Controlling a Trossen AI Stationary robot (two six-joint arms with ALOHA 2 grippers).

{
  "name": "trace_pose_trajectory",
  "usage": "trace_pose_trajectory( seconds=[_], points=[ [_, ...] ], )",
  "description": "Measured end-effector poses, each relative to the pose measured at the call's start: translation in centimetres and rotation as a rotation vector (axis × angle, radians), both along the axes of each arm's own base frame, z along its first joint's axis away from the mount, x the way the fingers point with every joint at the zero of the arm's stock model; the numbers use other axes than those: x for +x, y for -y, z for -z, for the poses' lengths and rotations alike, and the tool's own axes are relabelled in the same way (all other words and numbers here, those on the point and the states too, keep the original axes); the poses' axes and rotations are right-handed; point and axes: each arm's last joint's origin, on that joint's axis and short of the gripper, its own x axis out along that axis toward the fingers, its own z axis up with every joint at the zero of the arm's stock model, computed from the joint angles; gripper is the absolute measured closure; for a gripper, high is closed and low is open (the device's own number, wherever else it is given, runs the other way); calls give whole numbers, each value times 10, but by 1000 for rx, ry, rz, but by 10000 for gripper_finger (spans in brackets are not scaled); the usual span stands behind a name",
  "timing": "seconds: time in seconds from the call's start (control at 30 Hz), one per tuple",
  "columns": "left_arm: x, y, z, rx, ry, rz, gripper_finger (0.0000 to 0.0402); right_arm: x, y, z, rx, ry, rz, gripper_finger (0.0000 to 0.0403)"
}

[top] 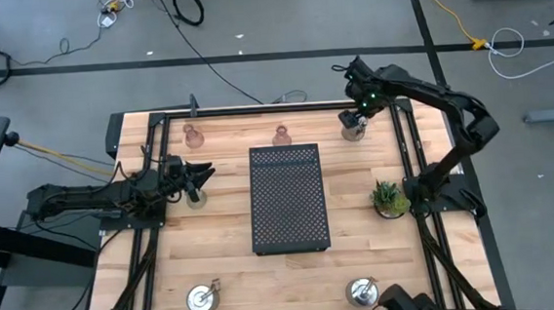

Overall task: Pick & Place candle stick holders
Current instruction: Put the top brown scented candle on the shelf

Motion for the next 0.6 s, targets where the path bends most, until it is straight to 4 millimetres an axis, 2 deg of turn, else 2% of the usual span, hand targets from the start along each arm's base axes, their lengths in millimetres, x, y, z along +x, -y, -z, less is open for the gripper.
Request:
trace_pose_trajectory(
  seconds=[0.6],
  points=[
    [0, 0, 0, 2, 0, -12, 259, 1, 2, -7, -44, -8, -25, 57]
  ],
)
